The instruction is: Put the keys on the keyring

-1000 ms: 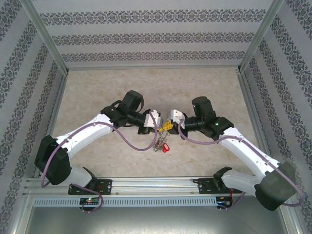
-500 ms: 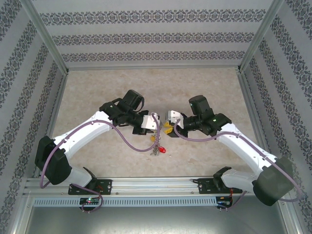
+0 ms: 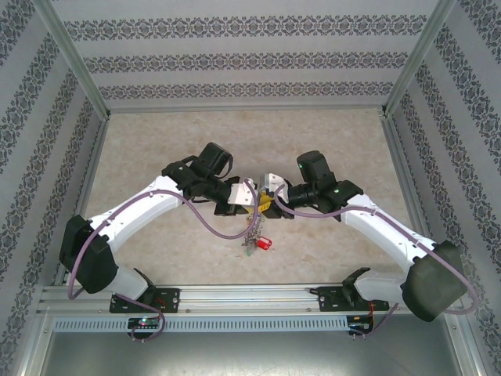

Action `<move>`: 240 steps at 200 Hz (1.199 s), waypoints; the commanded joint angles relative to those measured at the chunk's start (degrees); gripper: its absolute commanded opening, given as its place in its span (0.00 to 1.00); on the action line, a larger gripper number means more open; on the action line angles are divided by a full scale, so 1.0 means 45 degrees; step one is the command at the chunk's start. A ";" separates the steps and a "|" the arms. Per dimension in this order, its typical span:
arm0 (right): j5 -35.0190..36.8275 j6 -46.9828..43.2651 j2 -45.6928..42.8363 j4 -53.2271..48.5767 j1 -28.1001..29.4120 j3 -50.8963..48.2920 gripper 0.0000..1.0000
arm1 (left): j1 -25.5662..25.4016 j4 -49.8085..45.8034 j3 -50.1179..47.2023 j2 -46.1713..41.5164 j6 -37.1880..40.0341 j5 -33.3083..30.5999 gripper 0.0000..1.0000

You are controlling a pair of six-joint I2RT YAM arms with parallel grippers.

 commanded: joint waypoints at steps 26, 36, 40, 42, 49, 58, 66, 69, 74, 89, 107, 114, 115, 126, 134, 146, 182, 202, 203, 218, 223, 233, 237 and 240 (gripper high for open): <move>0.0223 0.0262 -0.0170 0.0607 0.0185 -0.0424 0.24 | 0.0213 0.0395 0.0628 -0.0006 -0.0561 0.1270 0.00; 0.0366 0.0211 -0.0303 0.0596 0.0167 -0.0554 0.23 | 0.0305 0.0379 0.0633 0.0000 -0.0651 0.1399 0.00; 0.0441 0.0202 -0.0352 0.0615 0.0166 -0.0602 0.22 | 0.0342 0.0397 0.0643 -0.0005 -0.0697 0.1463 0.00; 0.0476 0.0198 -0.0379 0.0632 0.0166 -0.0618 0.21 | 0.0376 0.0399 0.0635 -0.0003 -0.0722 0.1512 0.00; 0.0488 0.0197 -0.0487 0.0686 0.0147 -0.0704 0.12 | 0.0446 0.0408 0.0620 -0.0014 -0.0784 0.1640 0.00; 0.0505 0.0244 -0.0591 0.0768 0.0127 -0.0827 0.01 | 0.0537 0.0497 0.0579 -0.0044 -0.0882 0.1811 0.00; 0.0525 0.0274 -0.0640 0.0838 0.0127 -0.0877 0.00 | 0.0588 0.0595 0.0519 -0.0075 -0.0984 0.1940 0.00; 0.0561 0.0306 -0.0658 0.0879 0.0127 -0.0912 0.00 | 0.0606 0.0611 0.0516 -0.0086 -0.0988 0.1996 0.00; 0.0599 0.0376 -0.0698 0.0991 0.0145 -0.0958 0.01 | 0.0609 0.0588 0.0516 -0.0074 -0.0978 0.2032 0.00; 0.0664 0.0733 -0.0773 0.1547 0.0200 -0.1129 0.01 | 0.0628 0.0568 0.0510 -0.0036 -0.1029 0.2131 0.00; 0.0709 0.1327 -0.0776 0.2398 0.0307 -0.1317 0.00 | 0.0647 0.0868 0.0380 -0.0049 -0.1271 0.2068 0.00; 0.0764 0.1790 -0.0826 0.3063 0.0358 -0.1540 0.00 | 0.0684 0.1129 0.0248 -0.0102 -0.1470 0.2030 0.00; 0.0763 0.1901 -0.0841 0.3192 0.0360 -0.1573 0.00 | 0.0686 0.1178 0.0235 -0.0107 -0.1504 0.2036 0.00; 0.0853 0.2936 -0.1052 0.4973 0.0361 -0.2203 0.00 | 0.0759 0.1590 -0.0068 -0.0244 -0.1717 0.2069 0.07; 0.1172 0.3829 -0.1257 0.6491 0.0361 -0.2763 0.00 | 0.0824 0.1853 -0.0298 -0.0364 -0.1901 0.2062 0.10; 0.1684 0.4909 -0.1540 0.8310 0.0288 -0.3431 0.00 | 0.0998 0.2027 -0.0512 -0.0463 -0.2101 0.2120 0.11; 0.2384 0.6441 -0.1754 1.0563 0.0302 -0.4040 0.00 | 0.1810 0.1738 -0.0500 -0.0679 -0.1641 0.2765 0.20; 0.2644 0.7201 -0.1677 1.1936 0.0302 -0.4437 0.00 | 0.1815 0.1447 -0.0363 -0.0473 -0.1136 0.2756 0.21; 0.2640 0.7224 -0.1677 1.1993 0.0302 -0.4447 0.00 | 0.1817 0.1445 -0.0363 -0.0468 -0.1122 0.2761 0.21; 0.2559 0.7397 -0.1572 1.2543 0.0337 -0.4575 0.00 | 0.1818 0.1488 -0.0305 -0.0291 -0.1052 0.2843 0.21; 0.2594 0.7401 -0.1567 1.2534 0.0356 -0.4556 0.00 | 0.1820 0.1579 -0.0304 -0.0260 -0.1067 0.2875 0.21; 0.2531 0.7320 -0.1513 1.2538 0.0371 -0.4557 0.00 | 0.1815 0.1814 -0.0295 -0.0260 -0.1123 0.2960 0.23; 0.2497 0.7262 -0.1503 1.2521 0.0362 -0.4555 0.00 | 0.1819 0.1864 -0.0304 -0.0267 -0.1173 0.2961 0.23; 0.2482 0.7261 -0.1484 1.2515 0.0361 -0.4556 0.00 | 0.1832 0.1861 -0.0273 -0.0283 -0.1200 0.2946 0.23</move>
